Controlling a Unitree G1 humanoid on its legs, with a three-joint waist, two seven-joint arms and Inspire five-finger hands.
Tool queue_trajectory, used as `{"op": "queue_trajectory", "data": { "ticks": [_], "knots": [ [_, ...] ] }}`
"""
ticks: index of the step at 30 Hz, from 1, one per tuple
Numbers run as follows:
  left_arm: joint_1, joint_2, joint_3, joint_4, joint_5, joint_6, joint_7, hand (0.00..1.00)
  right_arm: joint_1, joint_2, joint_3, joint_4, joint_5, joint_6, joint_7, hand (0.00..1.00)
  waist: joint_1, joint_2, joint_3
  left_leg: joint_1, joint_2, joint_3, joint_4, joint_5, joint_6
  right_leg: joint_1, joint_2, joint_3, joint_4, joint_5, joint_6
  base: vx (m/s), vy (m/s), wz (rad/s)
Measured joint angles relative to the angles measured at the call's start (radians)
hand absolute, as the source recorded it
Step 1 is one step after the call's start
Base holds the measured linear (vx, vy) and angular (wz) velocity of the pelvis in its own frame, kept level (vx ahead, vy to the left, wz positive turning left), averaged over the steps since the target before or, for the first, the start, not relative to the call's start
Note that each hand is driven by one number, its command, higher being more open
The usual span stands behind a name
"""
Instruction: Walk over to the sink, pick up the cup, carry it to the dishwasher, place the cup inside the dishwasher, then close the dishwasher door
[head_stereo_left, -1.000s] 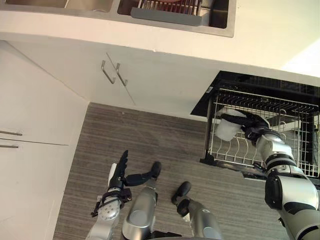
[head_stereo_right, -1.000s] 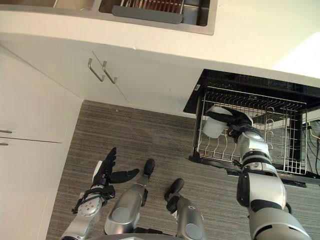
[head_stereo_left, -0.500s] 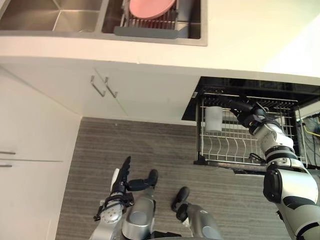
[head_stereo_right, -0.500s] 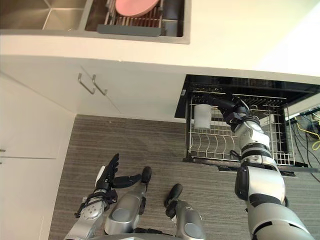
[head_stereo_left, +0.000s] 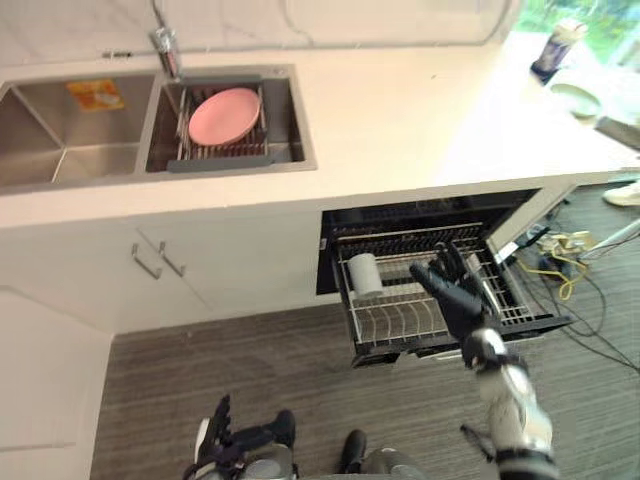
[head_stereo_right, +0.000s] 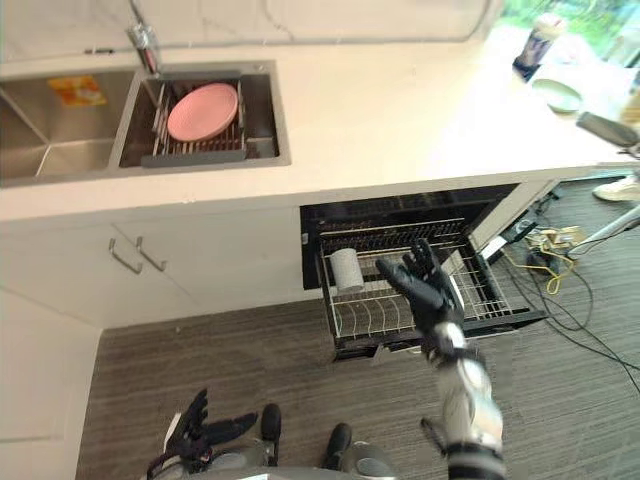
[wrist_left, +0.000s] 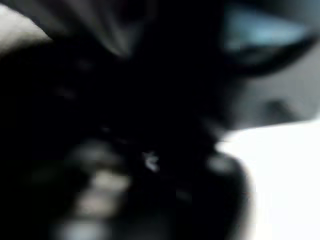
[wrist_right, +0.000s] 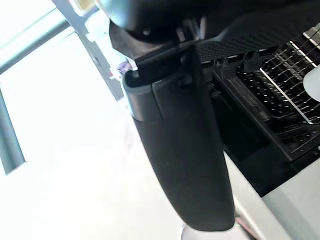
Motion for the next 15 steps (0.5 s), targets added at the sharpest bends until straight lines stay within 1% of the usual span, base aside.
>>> {"op": "queue_trajectory", "data": {
  "ticks": [1,2,3,4,5,6,7,8,10,13,15],
  "knots": [
    [0.006,-0.005,0.01,0.014,-0.009,-0.006,0.0,1.0,0.045,0.015,0.01,-0.027,-0.001,-0.039,0.01,1.0,-0.01,0.003,-0.005,0.012,0.002,0.01,-0.001,-0.007,-0.004,0.008,0.002,0.01,0.0,0.001,0.0,-0.04,0.015,-0.24],
    [0.006,-0.009,0.016,0.023,-0.014,-0.007,0.001,1.0,0.063,0.019,0.015,-0.037,-0.001,-0.059,0.015,1.0,-0.011,0.006,-0.013,0.014,0.003,0.017,-0.003,-0.009,-0.003,0.009,0.003,0.017,0.0,0.001,0.0,-0.04,0.019,-0.37],
    [0.009,-0.013,0.021,0.043,-0.016,-0.006,0.002,1.0,0.094,0.023,0.03,-0.066,-0.001,-0.091,0.021,1.0,-0.019,0.013,-0.037,0.021,0.006,0.037,-0.004,-0.019,0.003,0.009,0.005,0.033,0.0,0.003,0.0,-0.02,0.015,-0.33],
    [0.01,-0.014,0.021,0.049,-0.016,-0.006,0.002,1.0,0.105,0.026,0.033,-0.082,-0.001,-0.1,0.026,1.0,-0.021,0.017,-0.045,0.024,0.007,0.043,-0.004,-0.021,0.003,0.009,0.006,0.039,0.0,0.003,0.0,0.01,0.013,-0.36],
    [0.009,-0.014,0.021,0.061,-0.016,-0.006,0.002,1.0,0.121,0.03,0.033,-0.107,-0.001,-0.116,0.035,1.0,-0.021,0.026,-0.053,0.03,0.009,0.052,-0.004,-0.024,0.002,0.011,0.008,0.046,0.0,0.003,0.0,0.03,0.005,-0.21],
    [0.01,-0.017,0.023,0.071,-0.017,-0.006,0.001,1.0,0.133,0.03,0.032,-0.13,-0.001,-0.134,0.044,1.0,-0.024,0.027,-0.065,0.036,0.01,0.056,-0.004,-0.027,0.002,0.016,0.008,0.05,0.0,0.003,0.0,0.05,-0.004,-0.15],
    [0.01,-0.023,0.039,0.084,-0.021,-0.002,-0.009,1.0,0.142,0.03,0.028,-0.154,0.0,-0.158,0.056,1.0,-0.027,0.037,-0.076,0.043,0.011,0.056,-0.004,-0.029,0.001,0.023,0.01,0.05,-0.001,0.003,0.0,0.06,-0.01,-0.06],
    [0.009,-0.024,0.041,0.095,-0.04,-0.002,-0.018,1.0,0.141,0.029,0.024,-0.161,0.002,-0.168,0.062,1.0,-0.027,0.035,-0.085,0.047,0.011,0.056,-0.004,-0.03,-0.001,0.027,0.01,0.049,-0.002,0.002,-0.001,0.06,-0.012,-0.01],
    [0.008,-0.028,0.05,0.117,-0.078,-0.001,-0.033,1.0,0.14,0.029,0.024,-0.173,0.002,-0.173,0.077,1.0,-0.027,0.038,-0.086,0.066,0.012,0.054,-0.004,-0.031,-0.01,0.047,0.011,0.047,-0.001,-0.002,-0.006,0.06,-0.011,0.02],
    [0.008,-0.033,0.06,0.121,-0.076,-0.005,-0.042,1.0,0.14,0.028,0.031,-0.189,0.002,-0.172,0.106,1.0,-0.024,0.042,-0.089,0.071,0.012,0.046,-0.002,-0.033,-0.013,0.056,0.011,0.038,-0.001,-0.005,-0.009,0.05,-0.01,0.1],
    [0.008,-0.035,0.066,0.121,-0.075,-0.009,-0.057,1.0,0.122,0.022,0.043,-0.226,0.001,-0.173,0.124,1.0,-0.02,0.048,-0.09,0.054,0.009,0.023,0.011,-0.033,-0.012,0.059,0.009,0.014,-0.01,-0.005,-0.009,0.05,-0.01,0.26]
  ]
}}
